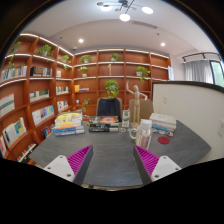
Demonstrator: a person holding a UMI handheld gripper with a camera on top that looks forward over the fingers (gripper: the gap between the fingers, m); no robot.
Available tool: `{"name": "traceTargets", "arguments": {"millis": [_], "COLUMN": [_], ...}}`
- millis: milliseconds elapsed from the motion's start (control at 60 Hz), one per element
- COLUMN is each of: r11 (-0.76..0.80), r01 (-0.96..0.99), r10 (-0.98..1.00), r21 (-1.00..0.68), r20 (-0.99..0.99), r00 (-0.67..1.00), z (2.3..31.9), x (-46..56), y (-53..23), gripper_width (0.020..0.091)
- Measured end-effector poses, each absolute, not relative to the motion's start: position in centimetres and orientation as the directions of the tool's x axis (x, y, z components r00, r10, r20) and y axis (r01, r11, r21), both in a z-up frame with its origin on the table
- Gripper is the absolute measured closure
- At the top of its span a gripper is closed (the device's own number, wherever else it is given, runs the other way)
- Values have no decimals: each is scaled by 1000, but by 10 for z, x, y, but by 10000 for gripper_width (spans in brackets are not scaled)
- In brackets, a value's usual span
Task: Pour water
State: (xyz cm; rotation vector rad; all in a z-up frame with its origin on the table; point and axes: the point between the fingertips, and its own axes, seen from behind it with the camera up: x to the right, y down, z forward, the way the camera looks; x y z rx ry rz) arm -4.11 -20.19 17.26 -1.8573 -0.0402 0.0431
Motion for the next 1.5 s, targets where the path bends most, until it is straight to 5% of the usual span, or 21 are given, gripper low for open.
{"name": "traceTargets", "arguments": {"millis": [700, 800, 867, 1117, 1367, 1500], "r11": [-246, -249, -249, -214, -253, -237], "r01": [31, 53, 79, -6, 36, -84], "r10": [-15, 4, 17, 2, -1, 45], "r21": [-969, -967, -965, -977, -967, -968], "r20": [36, 54, 78, -7, 38, -97], "r00": [999, 999, 997, 1000, 999, 994], "z": [92, 86, 84, 85, 86, 107], "x": [89, 84, 81, 77, 67, 29], "y": [-64, -47, -40, -31, -25, -12], "gripper_width": [277, 392, 570, 753, 754, 754]}}
